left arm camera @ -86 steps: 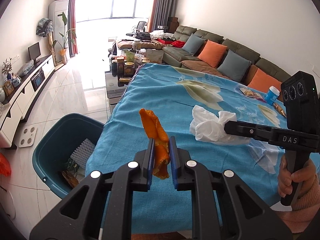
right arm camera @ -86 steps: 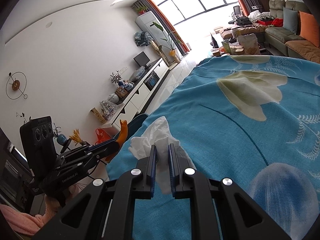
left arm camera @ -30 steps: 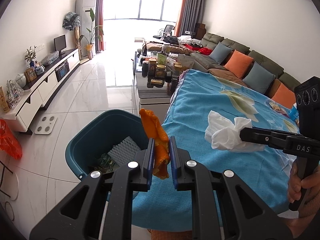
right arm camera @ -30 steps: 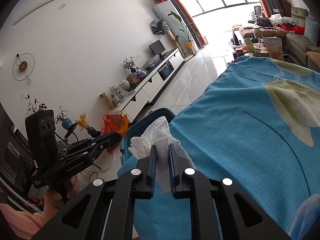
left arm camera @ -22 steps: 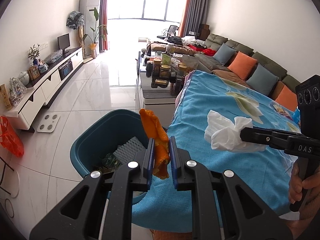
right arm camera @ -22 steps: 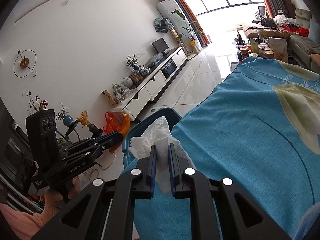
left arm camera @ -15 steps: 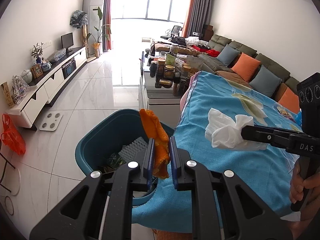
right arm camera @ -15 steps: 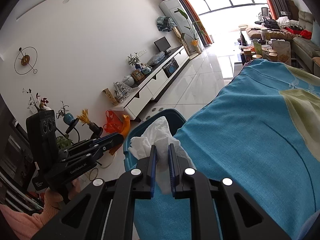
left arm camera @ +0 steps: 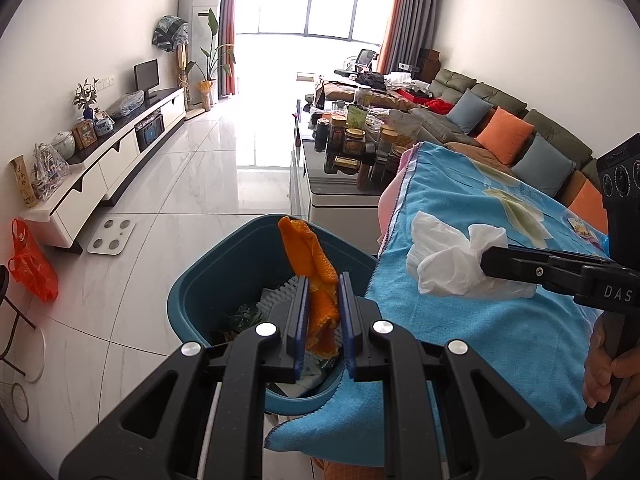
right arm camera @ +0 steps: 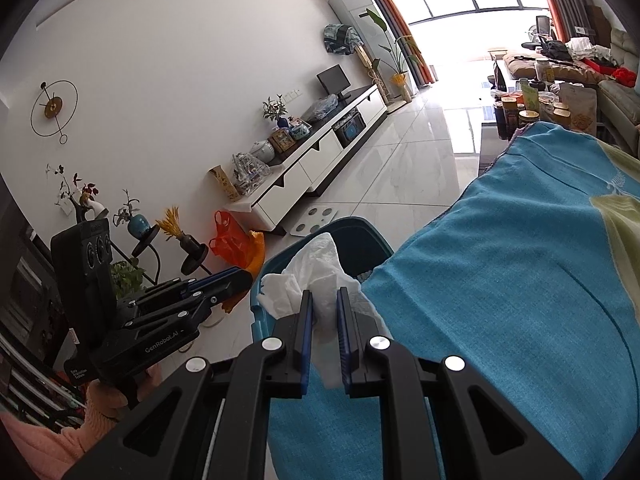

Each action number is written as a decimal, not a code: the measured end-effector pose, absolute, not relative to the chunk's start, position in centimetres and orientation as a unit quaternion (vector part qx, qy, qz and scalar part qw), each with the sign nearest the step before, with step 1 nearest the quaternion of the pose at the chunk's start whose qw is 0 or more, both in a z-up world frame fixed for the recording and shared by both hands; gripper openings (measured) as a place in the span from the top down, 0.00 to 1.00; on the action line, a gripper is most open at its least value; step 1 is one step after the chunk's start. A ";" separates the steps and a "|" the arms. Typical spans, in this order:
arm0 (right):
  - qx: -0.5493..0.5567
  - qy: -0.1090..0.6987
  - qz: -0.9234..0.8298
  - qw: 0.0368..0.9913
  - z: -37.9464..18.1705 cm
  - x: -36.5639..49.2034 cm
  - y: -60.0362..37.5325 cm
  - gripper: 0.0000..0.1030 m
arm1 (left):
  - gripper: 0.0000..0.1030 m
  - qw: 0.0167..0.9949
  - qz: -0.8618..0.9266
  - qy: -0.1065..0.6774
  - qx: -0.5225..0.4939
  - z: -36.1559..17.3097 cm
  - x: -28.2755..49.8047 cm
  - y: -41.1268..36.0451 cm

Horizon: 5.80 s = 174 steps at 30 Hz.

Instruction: Collect trash

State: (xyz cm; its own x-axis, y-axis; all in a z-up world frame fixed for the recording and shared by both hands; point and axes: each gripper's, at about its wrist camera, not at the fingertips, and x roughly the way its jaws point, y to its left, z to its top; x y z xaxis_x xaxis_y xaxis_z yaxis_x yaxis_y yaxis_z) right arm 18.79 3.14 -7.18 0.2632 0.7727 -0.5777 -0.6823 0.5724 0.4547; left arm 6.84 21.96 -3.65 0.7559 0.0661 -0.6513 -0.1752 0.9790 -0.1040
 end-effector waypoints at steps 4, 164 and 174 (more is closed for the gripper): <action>0.053 0.399 0.461 0.791 -7.1 19.1 3.7 0.89 | 0.85 0.933 0.068 0.344 -0.081 -3.8 7.2 22.0; 0.028 0.114 0.032 0.993 -3.6 2.6 -22.4 0.07 | 0.05 0.994 -0.022 0.100 0.025 -0.5 0.7 -2.6; 0.027 0.111 0.028 0.993 -3.5 2.5 -22.5 0.07 | 0.05 0.995 -0.018 0.097 0.025 -0.5 0.8 -2.3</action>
